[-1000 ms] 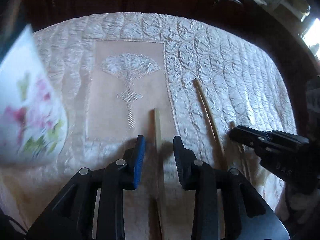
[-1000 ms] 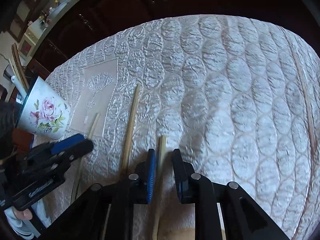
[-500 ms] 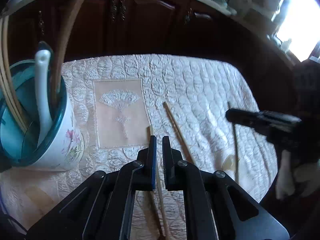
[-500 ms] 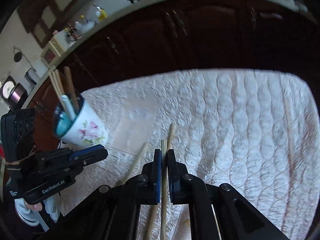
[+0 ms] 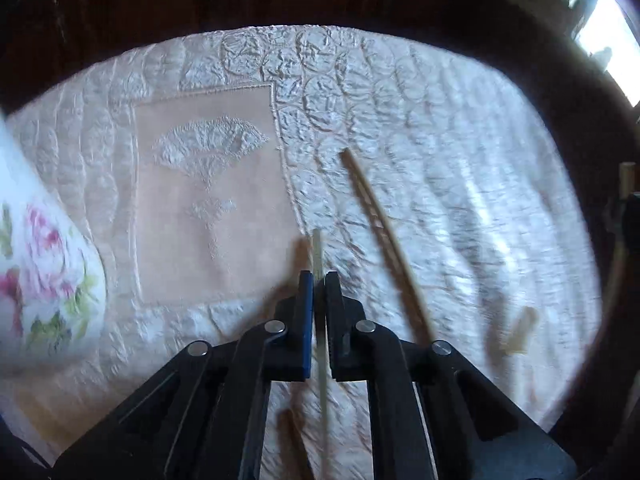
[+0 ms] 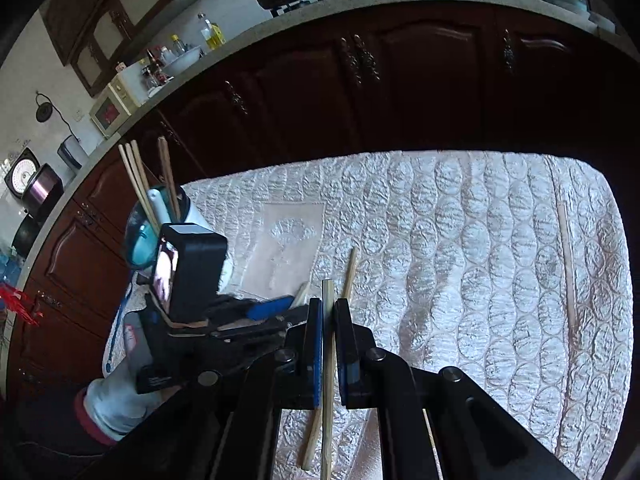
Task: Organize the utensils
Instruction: 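Lift both chopsticks and lower them into the floral cup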
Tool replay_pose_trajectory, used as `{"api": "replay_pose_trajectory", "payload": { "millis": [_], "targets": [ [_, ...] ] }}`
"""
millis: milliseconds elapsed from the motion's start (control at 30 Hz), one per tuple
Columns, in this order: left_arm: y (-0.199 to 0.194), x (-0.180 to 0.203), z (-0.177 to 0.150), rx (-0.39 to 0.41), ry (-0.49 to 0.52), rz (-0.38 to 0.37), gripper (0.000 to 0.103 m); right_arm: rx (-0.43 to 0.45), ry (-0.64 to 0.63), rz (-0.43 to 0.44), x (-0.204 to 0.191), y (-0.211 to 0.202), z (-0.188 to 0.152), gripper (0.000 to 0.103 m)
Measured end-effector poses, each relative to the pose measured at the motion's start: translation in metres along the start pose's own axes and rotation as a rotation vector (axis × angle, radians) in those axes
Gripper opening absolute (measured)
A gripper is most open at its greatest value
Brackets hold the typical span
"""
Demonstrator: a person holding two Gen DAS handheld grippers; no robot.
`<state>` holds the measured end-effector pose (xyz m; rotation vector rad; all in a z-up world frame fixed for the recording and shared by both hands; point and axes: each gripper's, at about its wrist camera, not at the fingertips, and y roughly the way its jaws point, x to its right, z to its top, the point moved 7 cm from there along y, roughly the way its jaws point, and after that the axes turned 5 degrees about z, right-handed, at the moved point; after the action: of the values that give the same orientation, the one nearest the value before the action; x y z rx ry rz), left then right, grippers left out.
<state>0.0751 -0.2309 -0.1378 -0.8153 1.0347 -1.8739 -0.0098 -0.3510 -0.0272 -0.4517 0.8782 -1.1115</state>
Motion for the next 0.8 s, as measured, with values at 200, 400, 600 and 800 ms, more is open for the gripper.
{"api": "replay_pose_trajectory", "payload": {
  "millis": [200,400,600,800],
  "targets": [
    [-0.085,-0.013,-0.008,0.131,-0.011,-0.106,0.004,0.049,-0.027,0.038,-0.015,-0.028,0.013,0.005],
    [-0.164,-0.042,-0.01,0.259,-0.039,-0.123,0.004,0.096,-0.069,0.077,-0.047,-0.05,0.026,0.005],
    [-0.226,-0.078,-0.015,0.369,-0.09,-0.112,0.004,0.128,-0.112,0.128,-0.089,-0.055,0.045,0.005],
    [-0.293,-0.111,-0.004,0.493,-0.121,-0.067,0.004,0.156,-0.15,0.191,-0.131,-0.05,0.069,0.005]
  ]
}}
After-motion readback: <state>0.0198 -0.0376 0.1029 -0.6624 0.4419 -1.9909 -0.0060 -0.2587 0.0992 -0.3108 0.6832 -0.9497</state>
